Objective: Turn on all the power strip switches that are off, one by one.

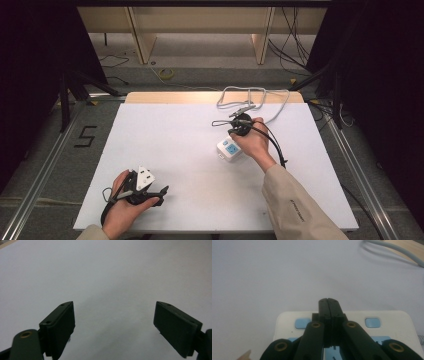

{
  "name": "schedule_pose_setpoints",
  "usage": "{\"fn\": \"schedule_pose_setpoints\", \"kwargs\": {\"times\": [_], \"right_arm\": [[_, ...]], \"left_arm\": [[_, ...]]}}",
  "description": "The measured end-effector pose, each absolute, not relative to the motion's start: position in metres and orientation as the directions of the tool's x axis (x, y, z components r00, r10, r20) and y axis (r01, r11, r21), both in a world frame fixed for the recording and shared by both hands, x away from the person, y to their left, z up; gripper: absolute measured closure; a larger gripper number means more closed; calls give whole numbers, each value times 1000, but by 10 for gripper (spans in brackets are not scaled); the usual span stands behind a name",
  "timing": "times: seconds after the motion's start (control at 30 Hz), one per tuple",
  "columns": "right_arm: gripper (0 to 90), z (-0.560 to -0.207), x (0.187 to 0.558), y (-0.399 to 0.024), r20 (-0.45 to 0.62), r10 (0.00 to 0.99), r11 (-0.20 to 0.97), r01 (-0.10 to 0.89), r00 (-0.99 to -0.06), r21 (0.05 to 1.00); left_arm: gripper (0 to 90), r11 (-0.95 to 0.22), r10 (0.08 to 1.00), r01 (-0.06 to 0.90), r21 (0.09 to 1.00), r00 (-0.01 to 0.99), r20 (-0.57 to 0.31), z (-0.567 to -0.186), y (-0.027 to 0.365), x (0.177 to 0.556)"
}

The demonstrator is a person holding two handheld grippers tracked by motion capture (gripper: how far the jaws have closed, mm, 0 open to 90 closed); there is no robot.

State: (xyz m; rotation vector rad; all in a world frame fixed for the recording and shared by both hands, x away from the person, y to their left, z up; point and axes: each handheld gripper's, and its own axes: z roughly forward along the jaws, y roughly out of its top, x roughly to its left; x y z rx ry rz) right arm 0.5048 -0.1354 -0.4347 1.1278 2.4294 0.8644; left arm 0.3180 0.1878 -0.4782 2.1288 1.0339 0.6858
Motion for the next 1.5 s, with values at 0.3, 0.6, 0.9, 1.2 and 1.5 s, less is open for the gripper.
{"fn": "schedule_pose_setpoints", "kwargs": {"times": [0.3,0.6,0.9,1.2,1.5], "right_arm": [[900,-437,503,-131,-29,767,508,579,-641,637],[900,-439,501,-125,-18,757,520,585,-653,622],[900,-444,500,-119,-16,747,535,587,-664,607],[900,-446,500,-117,-6,745,540,598,-667,592],[900,-447,501,-117,5,746,536,604,-666,589]], "left_arm": [[171,-467,819,470,749,549,166,-478,188,318],[171,-467,819,469,750,549,166,-478,188,318],[170,-468,819,469,749,549,167,-478,188,318],[170,-467,819,468,750,550,166,-478,188,318],[170,-467,819,468,750,550,166,-478,187,318]]}}
